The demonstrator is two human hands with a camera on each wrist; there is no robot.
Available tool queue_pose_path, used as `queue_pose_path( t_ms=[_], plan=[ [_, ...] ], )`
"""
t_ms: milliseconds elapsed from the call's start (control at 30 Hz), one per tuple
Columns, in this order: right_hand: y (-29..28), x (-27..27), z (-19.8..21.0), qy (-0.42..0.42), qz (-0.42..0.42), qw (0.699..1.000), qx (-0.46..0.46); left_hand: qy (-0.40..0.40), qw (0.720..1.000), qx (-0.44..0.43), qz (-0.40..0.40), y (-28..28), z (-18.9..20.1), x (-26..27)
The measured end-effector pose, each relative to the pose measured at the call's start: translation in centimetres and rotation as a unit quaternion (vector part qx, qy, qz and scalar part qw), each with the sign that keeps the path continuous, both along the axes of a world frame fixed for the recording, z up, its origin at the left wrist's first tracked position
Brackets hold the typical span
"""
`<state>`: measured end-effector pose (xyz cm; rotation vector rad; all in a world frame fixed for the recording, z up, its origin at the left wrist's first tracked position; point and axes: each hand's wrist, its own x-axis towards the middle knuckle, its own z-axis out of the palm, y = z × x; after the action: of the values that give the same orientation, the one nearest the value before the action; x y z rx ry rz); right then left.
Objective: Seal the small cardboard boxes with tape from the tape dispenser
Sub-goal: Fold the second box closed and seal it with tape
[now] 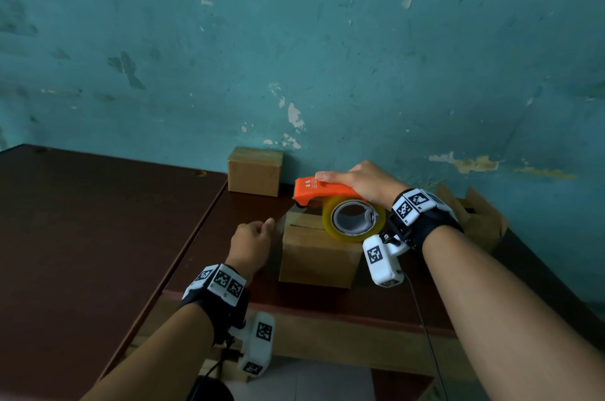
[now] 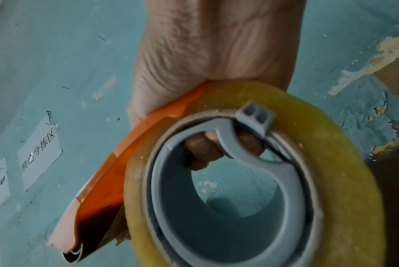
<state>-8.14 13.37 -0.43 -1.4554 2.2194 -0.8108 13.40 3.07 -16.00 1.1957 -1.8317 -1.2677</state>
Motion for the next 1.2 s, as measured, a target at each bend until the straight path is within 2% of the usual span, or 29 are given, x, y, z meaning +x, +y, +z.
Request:
queue_pose_path(
  t_ms=[367, 600, 833, 1067, 1133, 1200],
  plan=[
    [0.0, 0.4, 0.1, -0.007, -0.008, 1.0, -0.012, -0.064, 0.997, -0.053, 0.0, 0.7, -1.1, -1.6],
    [0.1, 0.6, 0.0, -0.007, -0.015, 1.0, -0.017, -0.112, 0.992, -0.05, -0.004, 1.1, -1.1, -1.6],
    [0.2, 0.8, 0.1, -0.009, -0.019, 1.0, -0.014, -0.113, 0.993, -0.04, -0.022, 1.5, -0.6, -1.3],
    [0.3, 0.8, 0.2, 0.006, -0.033, 0.999, -0.015, -0.156, 0.987, -0.026, -0.041, 1.8, -0.3, -0.7],
    [0.2, 0.7, 0.1, 0.004, -0.029, 0.999, -0.012, -0.14, 0.989, -0.003, -0.038, 1.5, 0.5, -0.5],
    [0.2, 0.7, 0.1, 0.001, -0.025, 1.0, -0.01, -0.081, 0.996, 0.032, -0.015, 0.9, 1.3, -0.5]
  ],
)
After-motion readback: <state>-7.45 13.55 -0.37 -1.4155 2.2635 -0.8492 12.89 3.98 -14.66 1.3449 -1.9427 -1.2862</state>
